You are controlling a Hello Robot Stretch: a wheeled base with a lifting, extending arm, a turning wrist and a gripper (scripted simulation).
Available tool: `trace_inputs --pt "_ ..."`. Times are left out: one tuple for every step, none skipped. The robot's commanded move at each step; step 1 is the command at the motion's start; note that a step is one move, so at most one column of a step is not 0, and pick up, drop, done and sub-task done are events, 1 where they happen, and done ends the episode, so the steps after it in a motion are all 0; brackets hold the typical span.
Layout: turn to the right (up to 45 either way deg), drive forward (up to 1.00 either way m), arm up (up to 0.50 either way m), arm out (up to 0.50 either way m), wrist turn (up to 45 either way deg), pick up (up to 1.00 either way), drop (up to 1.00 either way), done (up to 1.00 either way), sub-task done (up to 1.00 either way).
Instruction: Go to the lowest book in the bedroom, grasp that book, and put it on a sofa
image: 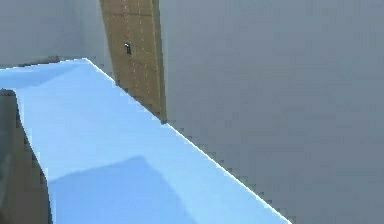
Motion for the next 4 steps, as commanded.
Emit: trace_inputs --pt "0.0 0.6 0.0 0.0 0.0 0.0 0.0 0.0 0.0" --pt "-36.0 0.0 0.0 0.0 0.0 0.0 0.0 0.0 0.0" --pt "0.0 1.0 0.0 0.0 0.0 0.0 0.0 0.0 0.0" --pt "-3.0 0.0 0.0 0.0 0.0 0.0 0.0 0.0 0.0"
